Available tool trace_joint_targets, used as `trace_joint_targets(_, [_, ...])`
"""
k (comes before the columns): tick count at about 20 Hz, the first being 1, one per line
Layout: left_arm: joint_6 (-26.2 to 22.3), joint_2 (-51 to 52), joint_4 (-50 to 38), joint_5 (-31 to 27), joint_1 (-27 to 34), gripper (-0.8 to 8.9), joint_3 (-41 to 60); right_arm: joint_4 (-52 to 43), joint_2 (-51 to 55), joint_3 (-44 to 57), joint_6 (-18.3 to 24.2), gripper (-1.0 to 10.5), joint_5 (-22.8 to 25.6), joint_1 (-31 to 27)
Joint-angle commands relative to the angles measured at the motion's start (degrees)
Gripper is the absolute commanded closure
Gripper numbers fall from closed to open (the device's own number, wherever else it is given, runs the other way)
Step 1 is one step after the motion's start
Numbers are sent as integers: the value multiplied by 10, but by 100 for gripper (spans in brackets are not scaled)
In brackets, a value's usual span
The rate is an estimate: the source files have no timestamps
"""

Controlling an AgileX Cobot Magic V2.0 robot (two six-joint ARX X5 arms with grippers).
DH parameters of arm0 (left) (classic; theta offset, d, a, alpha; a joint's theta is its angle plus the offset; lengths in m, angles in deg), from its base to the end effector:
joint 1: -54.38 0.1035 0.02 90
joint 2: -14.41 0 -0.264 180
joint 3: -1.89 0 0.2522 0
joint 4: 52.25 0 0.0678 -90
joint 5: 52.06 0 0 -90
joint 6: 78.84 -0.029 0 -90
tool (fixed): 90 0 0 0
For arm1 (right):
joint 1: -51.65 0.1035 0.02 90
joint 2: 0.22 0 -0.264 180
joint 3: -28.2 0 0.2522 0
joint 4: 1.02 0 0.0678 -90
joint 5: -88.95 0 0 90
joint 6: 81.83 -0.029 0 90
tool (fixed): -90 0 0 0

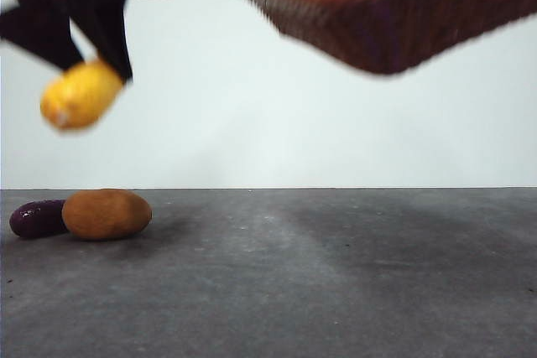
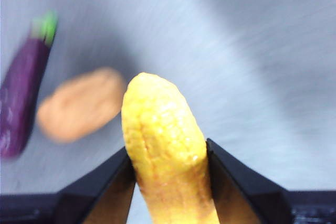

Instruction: Help me put the vegetables on the table into the basket

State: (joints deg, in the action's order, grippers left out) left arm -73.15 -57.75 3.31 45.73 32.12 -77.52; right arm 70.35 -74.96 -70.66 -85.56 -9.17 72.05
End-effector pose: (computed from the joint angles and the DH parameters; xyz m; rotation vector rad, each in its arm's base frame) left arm 0.2331 -0.0997 0.3145 0.0161 0.8686 -0.4499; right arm 0.2293 0.0897 0.3904 -0.0290 0.8426 0.4417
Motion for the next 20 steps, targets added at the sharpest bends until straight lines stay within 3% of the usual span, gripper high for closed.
trace_joint_targets(1, [-21, 76, -3, 49, -12, 821, 0, -52, -4, 83, -52, 959, -5, 2])
trace_joint_targets(5, [7, 160, -3, 97, -58, 821, 0, -163, -4, 203, -129, 958, -23, 2])
trace_joint_targets(9, [50, 136, -50, 104, -130, 821, 0, -265, -4, 284, -206, 958, -75, 6])
trace_joint_targets(14, [123, -20, -180, 123, -196, 822, 0, -295, -4, 290, -230, 958, -64, 52])
trace_joint_targets(20, [178, -157, -265, 142, -224, 822, 0, -304, -4, 290, -231, 958, -64, 55])
